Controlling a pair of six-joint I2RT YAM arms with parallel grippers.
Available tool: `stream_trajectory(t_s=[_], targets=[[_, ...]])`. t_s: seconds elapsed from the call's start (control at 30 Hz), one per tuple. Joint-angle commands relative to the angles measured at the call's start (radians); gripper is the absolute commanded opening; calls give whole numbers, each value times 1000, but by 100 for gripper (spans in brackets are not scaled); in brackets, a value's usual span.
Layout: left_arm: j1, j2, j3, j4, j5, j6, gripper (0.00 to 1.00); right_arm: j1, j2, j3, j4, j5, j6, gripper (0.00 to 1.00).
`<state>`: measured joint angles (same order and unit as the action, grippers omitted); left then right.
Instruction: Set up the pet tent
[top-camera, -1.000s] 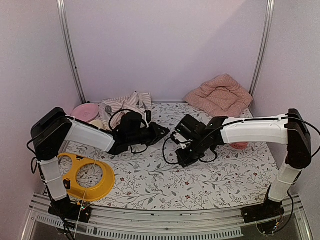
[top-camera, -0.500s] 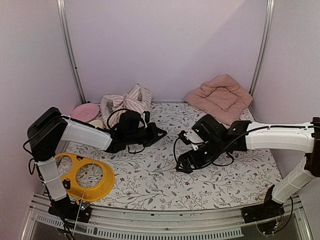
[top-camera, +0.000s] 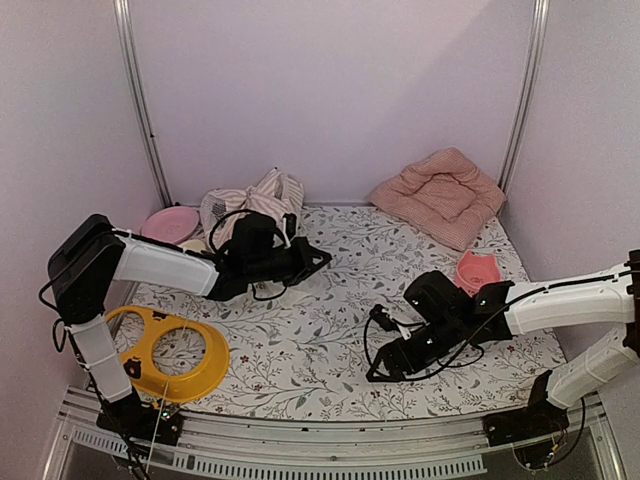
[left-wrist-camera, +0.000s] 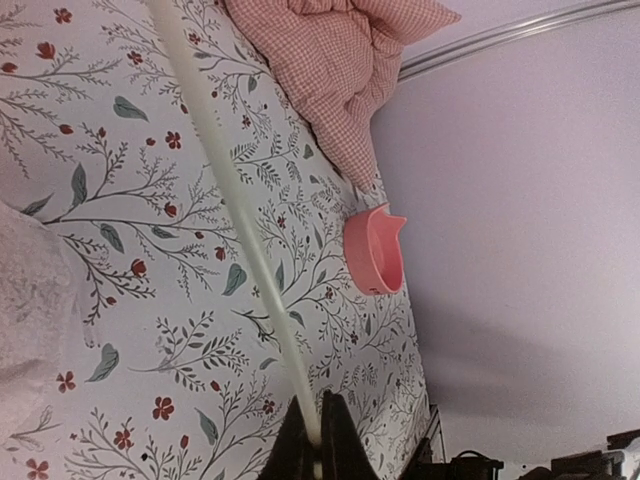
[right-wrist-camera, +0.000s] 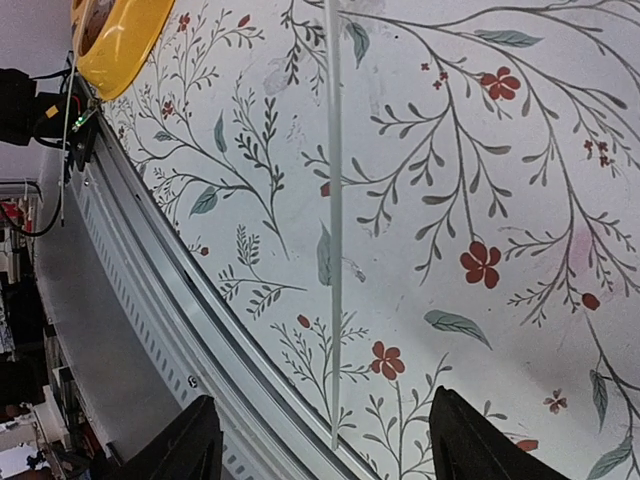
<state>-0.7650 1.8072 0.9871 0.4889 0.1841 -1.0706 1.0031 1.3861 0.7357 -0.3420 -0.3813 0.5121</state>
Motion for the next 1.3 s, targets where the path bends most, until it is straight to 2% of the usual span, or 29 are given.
stream_trajectory(t_s=[0.0,0.33,0.6,0.9,1.27], targets=[[19,-40,48,30,-4,88,0,25,-2,-37,144,-75,50,68],[30,-58,52,24,1,98,0,36,67,-61,197,-49,61,51],[36,-64,53,25,11,97,0,38,97,-76,221,-7,69,45],[38,-78,53,21,11,102,0,37,121,-67,239,0,68,25],[41,-76,61,25,15,101,0,37,140,-66,239,-8,63,26]])
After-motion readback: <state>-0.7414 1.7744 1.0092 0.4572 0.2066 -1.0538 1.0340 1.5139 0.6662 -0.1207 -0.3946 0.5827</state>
